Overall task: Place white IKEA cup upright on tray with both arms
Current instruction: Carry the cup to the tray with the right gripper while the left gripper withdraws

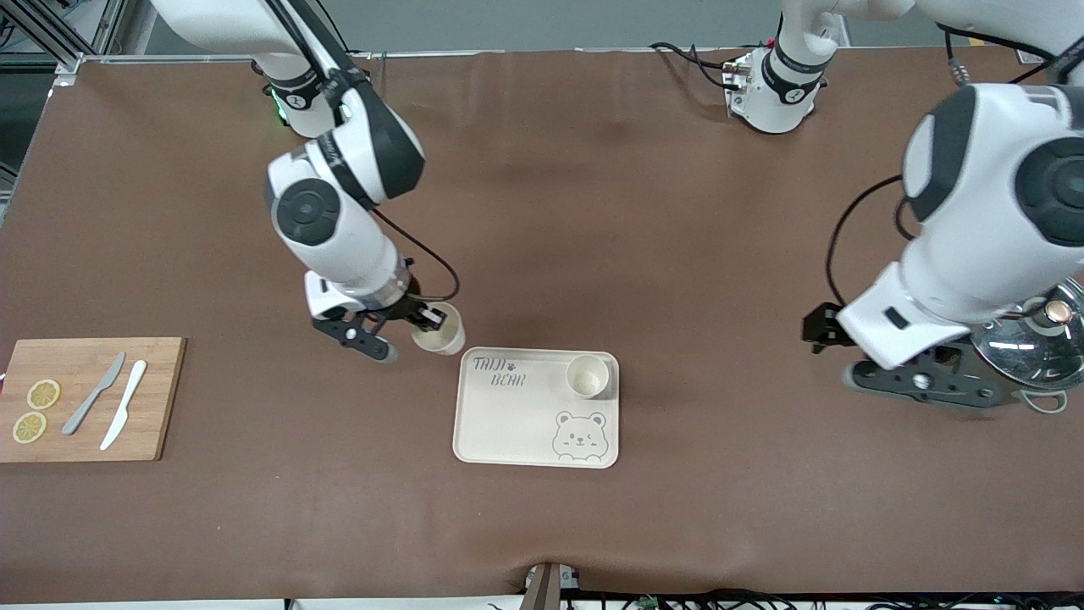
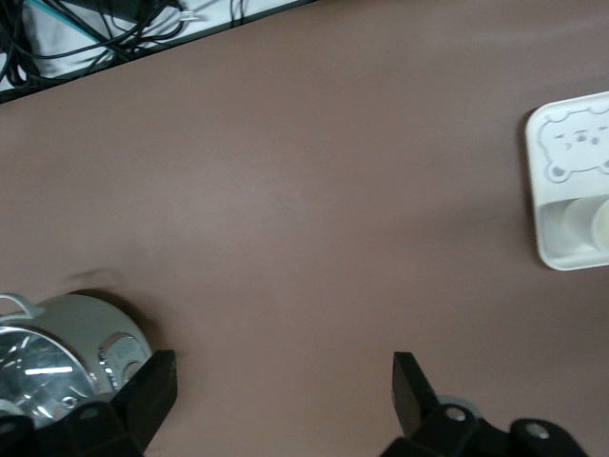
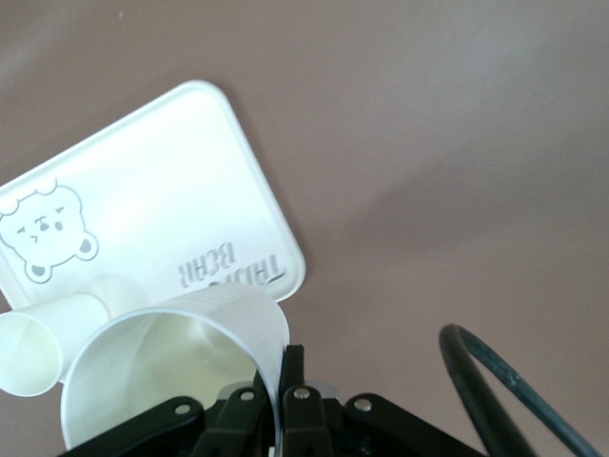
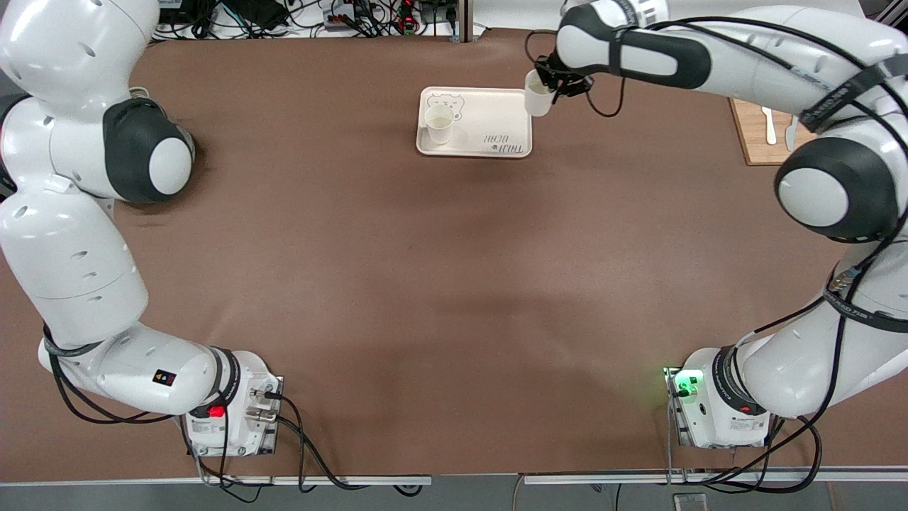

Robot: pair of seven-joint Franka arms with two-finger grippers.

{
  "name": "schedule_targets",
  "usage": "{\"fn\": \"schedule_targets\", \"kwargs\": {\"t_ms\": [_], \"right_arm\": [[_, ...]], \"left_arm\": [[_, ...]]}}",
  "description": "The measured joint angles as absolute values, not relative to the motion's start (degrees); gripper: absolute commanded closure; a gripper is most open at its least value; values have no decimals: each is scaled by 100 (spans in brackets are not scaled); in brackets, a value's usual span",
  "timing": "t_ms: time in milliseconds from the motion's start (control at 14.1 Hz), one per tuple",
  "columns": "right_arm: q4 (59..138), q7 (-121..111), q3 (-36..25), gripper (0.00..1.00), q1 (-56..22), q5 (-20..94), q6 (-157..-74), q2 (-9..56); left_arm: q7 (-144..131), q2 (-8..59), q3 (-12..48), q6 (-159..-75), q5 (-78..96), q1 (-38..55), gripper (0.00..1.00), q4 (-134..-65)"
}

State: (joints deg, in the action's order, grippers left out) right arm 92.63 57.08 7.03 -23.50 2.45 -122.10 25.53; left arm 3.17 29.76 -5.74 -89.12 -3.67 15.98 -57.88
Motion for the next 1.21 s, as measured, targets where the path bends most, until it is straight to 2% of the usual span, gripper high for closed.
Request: {"fn": "schedule_targets", "kwargs": {"t_ms": [497,1206], "right_arm": [[8250,6192,667,100,-2555,227,-12647,3727],[7919,6230,485,100,-2572,-116,-12909,4288]], "left_arm": [[1466,3019,-578,-8989,-1,563,0,-5921],[1571,2995,-578,-9300,405,161,0,-6320]]}}
